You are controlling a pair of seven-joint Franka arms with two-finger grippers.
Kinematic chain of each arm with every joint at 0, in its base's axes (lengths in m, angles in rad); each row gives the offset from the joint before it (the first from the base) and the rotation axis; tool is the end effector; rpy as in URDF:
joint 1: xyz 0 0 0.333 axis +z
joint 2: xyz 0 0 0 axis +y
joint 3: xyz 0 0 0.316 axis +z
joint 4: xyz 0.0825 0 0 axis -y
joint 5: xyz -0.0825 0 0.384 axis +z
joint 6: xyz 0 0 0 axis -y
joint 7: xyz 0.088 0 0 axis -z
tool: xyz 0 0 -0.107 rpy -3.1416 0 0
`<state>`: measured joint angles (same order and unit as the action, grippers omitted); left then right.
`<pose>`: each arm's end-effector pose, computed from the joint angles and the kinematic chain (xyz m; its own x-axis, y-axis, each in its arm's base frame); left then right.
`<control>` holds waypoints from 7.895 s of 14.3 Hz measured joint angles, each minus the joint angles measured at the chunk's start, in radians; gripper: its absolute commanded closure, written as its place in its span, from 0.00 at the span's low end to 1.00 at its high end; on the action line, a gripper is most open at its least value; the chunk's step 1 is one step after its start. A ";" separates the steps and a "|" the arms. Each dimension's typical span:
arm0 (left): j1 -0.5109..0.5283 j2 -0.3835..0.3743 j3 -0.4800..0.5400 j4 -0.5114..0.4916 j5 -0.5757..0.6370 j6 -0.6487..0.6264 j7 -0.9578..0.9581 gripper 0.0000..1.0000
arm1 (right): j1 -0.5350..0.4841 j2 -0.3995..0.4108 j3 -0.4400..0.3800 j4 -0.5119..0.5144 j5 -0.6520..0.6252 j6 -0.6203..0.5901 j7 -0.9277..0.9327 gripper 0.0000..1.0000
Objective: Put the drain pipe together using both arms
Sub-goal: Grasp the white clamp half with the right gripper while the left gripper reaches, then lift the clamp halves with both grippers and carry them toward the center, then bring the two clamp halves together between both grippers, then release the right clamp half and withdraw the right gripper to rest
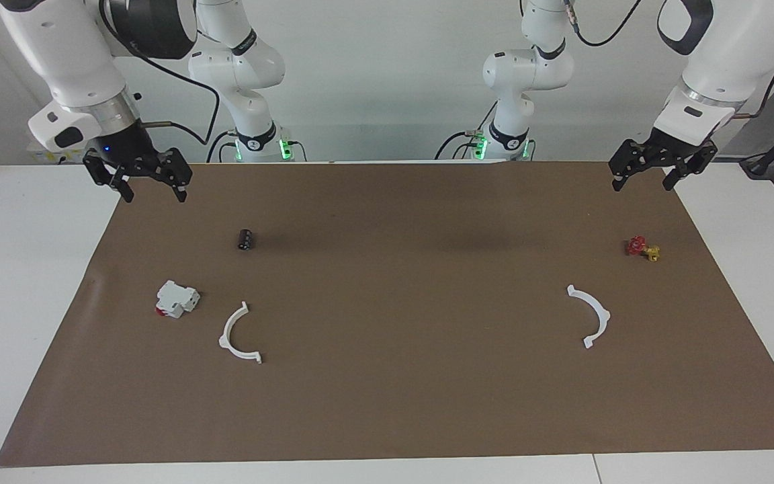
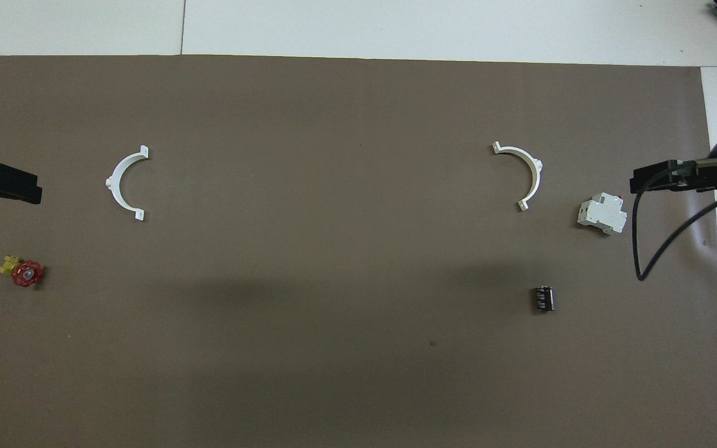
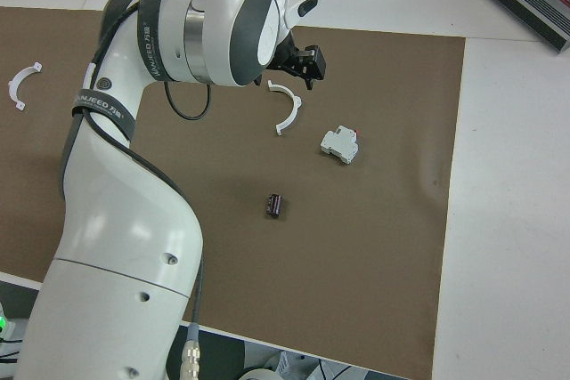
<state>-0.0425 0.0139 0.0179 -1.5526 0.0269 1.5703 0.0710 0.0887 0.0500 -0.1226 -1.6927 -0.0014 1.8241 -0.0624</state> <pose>0.5588 -0.0109 0.6253 0.9954 -0.0954 0.0019 -0.0953 -0.9951 -0.0273 0.5867 -0.0185 0.5608 0.9963 0.0296 0.0811 0.0287 -0.9995 0.0126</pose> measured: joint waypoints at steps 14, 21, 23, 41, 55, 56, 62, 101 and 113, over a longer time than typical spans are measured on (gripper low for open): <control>0.039 -0.024 0.004 -0.215 0.000 0.304 0.003 0.00 | 0.021 0.473 0.033 -0.039 0.115 0.588 -0.449 0.23; 0.076 0.100 0.006 -0.292 -0.001 0.520 0.061 0.01 | 0.009 0.469 0.035 -0.077 0.116 0.624 -0.484 1.00; 0.076 0.136 0.006 -0.316 -0.002 0.603 0.061 0.01 | 0.010 0.465 0.036 -0.083 0.118 0.629 -0.484 1.00; 0.076 0.385 0.001 -0.341 -0.114 0.851 0.063 0.39 | 0.330 0.307 0.048 -0.106 0.014 0.423 0.377 1.00; 0.077 0.385 0.003 -0.341 -0.117 0.852 0.063 0.62 | 0.502 0.340 0.049 -0.234 -0.041 0.632 0.584 1.00; 0.077 0.385 0.004 -0.341 -0.118 0.852 0.063 0.63 | 0.510 0.341 0.049 -0.235 -0.041 0.633 0.591 1.00; 0.078 0.385 0.004 -0.341 -0.119 0.852 0.063 0.90 | 0.540 0.347 0.049 -0.236 -0.041 0.633 0.609 1.00; -0.523 0.272 -0.014 -0.459 0.075 0.788 -0.791 1.00 | 0.342 0.148 0.030 -0.188 -0.106 0.512 0.595 0.00; -0.581 0.310 -0.013 -0.458 0.098 0.864 -0.841 1.00 | 0.016 -0.083 0.025 0.053 -0.019 -0.158 0.307 0.00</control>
<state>-0.6236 0.3241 0.0052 -2.0110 0.1250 2.4342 -0.7703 0.1048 -0.0325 -0.0974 -1.6396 -0.0202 1.6663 0.2441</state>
